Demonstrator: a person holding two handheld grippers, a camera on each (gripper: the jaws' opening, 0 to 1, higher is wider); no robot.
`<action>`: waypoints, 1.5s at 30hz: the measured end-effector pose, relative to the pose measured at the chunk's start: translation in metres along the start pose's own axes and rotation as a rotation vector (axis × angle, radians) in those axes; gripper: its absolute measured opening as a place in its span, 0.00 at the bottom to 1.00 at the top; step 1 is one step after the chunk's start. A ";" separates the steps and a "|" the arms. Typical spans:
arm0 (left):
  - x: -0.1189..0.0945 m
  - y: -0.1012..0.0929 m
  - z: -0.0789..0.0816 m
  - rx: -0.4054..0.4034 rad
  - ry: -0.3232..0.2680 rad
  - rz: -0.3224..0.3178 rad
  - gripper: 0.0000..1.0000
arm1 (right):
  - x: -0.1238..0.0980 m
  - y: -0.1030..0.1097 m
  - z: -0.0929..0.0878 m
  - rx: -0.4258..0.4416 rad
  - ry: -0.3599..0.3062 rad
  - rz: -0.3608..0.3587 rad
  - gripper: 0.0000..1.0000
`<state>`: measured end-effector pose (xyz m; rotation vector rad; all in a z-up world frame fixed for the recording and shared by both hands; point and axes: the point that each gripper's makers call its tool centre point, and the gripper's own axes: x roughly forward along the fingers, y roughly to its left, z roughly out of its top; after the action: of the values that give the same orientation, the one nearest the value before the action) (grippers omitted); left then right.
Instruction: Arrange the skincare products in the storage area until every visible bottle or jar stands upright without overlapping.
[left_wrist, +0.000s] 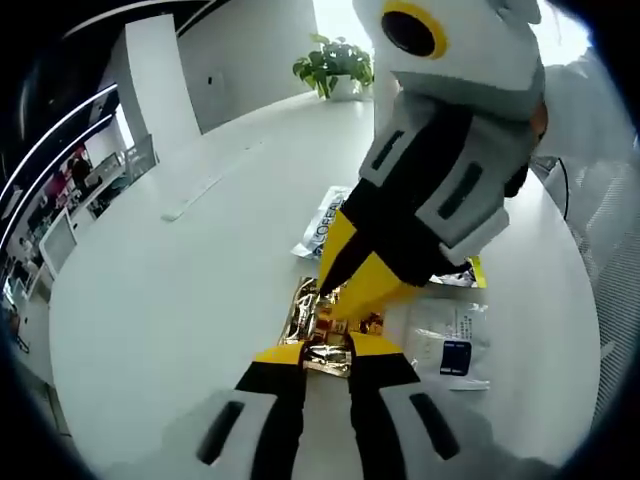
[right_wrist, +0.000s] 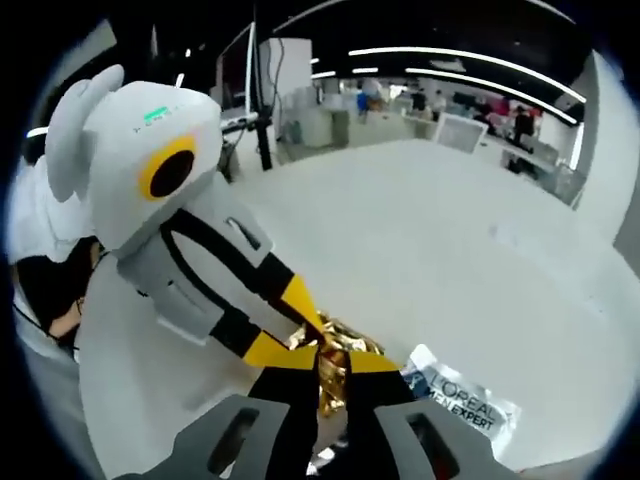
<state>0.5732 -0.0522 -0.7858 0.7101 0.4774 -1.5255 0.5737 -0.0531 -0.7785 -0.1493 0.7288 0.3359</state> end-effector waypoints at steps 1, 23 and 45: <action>0.000 0.000 0.000 0.000 0.000 0.000 0.12 | 0.002 -0.001 -0.002 -0.016 0.007 -0.009 0.02; 0.002 0.000 0.001 -0.022 0.003 0.009 0.13 | 0.004 -0.007 -0.012 -0.057 0.020 -0.021 0.06; -0.003 -0.002 0.003 -0.032 0.019 0.043 0.22 | -0.033 -0.013 -0.005 -0.043 -0.017 -0.061 0.09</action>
<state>0.5712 -0.0518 -0.7823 0.7067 0.4973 -1.4692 0.5524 -0.0749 -0.7599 -0.2084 0.6996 0.2943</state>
